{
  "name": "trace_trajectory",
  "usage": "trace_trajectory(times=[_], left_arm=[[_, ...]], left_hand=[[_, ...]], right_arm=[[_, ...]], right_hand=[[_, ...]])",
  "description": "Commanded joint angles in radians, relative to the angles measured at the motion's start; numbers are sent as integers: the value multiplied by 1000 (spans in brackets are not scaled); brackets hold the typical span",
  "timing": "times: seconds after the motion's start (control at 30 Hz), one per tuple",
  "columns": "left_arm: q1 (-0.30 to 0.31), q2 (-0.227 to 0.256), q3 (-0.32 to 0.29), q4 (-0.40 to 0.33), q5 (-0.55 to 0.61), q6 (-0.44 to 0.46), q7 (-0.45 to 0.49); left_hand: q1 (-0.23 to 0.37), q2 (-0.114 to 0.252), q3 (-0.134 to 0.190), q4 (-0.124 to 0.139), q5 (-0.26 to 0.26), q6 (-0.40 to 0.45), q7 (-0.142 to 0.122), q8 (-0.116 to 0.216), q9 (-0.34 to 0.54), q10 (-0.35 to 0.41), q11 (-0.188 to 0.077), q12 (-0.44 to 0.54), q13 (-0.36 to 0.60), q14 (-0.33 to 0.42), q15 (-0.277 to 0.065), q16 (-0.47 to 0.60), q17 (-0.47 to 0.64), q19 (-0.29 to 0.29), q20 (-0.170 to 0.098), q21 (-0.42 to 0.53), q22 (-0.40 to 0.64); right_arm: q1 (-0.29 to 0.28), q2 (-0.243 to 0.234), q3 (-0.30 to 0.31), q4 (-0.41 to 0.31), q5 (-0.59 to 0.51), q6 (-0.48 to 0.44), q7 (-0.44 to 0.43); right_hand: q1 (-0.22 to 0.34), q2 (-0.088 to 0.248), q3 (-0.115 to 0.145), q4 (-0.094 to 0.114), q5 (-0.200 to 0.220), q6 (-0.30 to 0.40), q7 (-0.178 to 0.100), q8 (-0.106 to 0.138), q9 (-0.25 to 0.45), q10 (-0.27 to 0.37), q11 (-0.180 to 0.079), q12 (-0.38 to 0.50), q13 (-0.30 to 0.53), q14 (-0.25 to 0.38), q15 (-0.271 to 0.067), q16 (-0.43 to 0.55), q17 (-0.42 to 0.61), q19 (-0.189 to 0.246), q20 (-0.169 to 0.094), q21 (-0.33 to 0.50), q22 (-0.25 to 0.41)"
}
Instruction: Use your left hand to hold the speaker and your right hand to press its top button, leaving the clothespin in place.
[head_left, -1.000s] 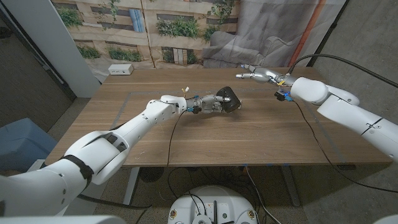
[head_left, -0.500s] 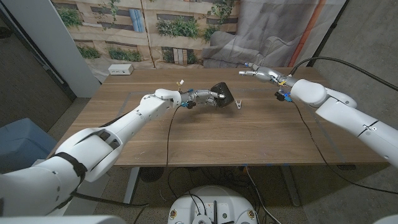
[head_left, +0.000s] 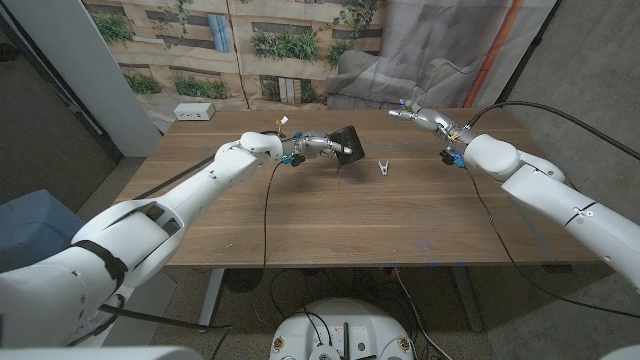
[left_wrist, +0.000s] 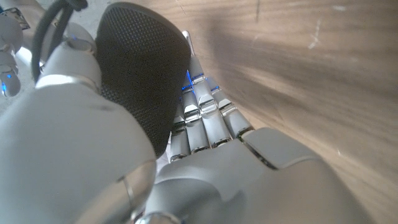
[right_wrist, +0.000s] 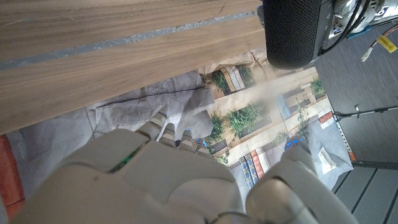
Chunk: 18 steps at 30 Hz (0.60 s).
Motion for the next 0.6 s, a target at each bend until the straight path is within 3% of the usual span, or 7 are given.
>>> trace_trajectory(times=[0.03,0.37,0.43,0.6], left_arm=[[-28,70,44,-65,237,-108,97],[6,109,53,-131,396,-175,241],[12,104,52,-125,413,-193,263],[24,81,49,-90,418,-224,283]], left_hand=[[-5,293,114,5,6,253,-118,124,5,213,-209,-1,121,120,-217,8,3,9,-137,-2,4],[-2,293,116,4,6,254,-115,124,5,215,-207,-1,120,118,-218,8,3,10,-137,-1,4],[-2,293,116,3,6,254,-114,124,5,214,-207,-2,120,117,-218,7,3,11,-136,-1,4],[-1,293,117,4,6,255,-112,123,5,210,-201,-6,116,113,-216,4,2,11,-137,-1,3]], right_arm=[[-36,79,13,98,31,76,-94],[-44,129,14,164,50,124,-150],[-42,129,15,158,68,96,-139],[-37,149,13,200,99,132,-128]], right_hand=[[-6,1,-3,1,6,-5,8,5,3,11,2,8,0,9,-7,5,3,9,-6,9,3],[-4,4,-3,0,7,18,9,9,3,26,0,10,0,24,-13,9,2,21,-8,11,3],[-4,5,-3,-1,7,22,8,10,3,28,0,10,0,26,-12,9,2,24,-9,11,3],[-4,6,-3,-1,8,21,7,8,2,28,1,9,0,27,-13,9,1,25,-11,11,2]])
